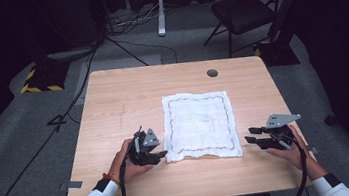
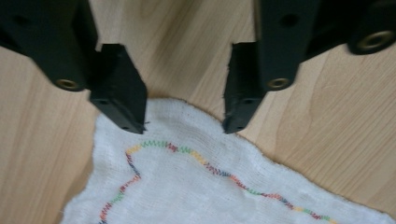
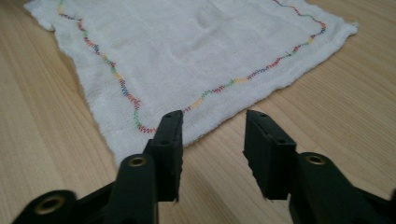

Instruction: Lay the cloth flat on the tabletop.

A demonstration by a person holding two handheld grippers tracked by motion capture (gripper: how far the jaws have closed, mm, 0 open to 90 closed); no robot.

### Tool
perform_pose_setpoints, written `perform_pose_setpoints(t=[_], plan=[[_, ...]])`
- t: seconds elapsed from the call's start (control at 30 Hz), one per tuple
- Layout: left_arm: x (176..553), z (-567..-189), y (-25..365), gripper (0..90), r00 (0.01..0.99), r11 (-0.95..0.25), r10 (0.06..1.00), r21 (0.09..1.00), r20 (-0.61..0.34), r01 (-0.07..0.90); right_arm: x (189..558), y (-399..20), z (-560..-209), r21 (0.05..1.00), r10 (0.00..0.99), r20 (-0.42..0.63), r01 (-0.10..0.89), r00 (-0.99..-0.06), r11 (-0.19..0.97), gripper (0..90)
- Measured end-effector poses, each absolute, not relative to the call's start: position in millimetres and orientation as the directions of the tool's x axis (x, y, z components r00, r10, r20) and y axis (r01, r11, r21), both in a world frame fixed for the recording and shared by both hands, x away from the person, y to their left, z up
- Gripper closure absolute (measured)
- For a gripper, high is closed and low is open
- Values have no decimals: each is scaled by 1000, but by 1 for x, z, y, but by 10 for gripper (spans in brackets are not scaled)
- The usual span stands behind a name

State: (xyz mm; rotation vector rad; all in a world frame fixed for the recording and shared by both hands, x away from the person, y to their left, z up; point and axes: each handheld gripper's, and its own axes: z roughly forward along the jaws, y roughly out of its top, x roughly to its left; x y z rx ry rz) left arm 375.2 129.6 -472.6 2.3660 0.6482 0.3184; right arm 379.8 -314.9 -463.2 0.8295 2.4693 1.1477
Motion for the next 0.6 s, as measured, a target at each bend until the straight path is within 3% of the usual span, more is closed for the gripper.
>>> perform_pose_setpoints(t=[0.07,0.17,0.33,0.6], plan=[[378,-475,126,346,850,-656,525,656,41,373,381,-309,-465,763,615,-32,378,-788,524,488],[384,-480,117,289,843,-664,537,638,43,390,384,-299,-469,757,621,-39,383,-783,530,414],[389,-488,110,251,844,-690,535,602,50,402,386,-280,-480,726,616,-72,382,-784,572,351],[386,-488,124,231,838,-684,545,596,33,421,380,-287,-489,673,635,-135,400,-761,622,361]])
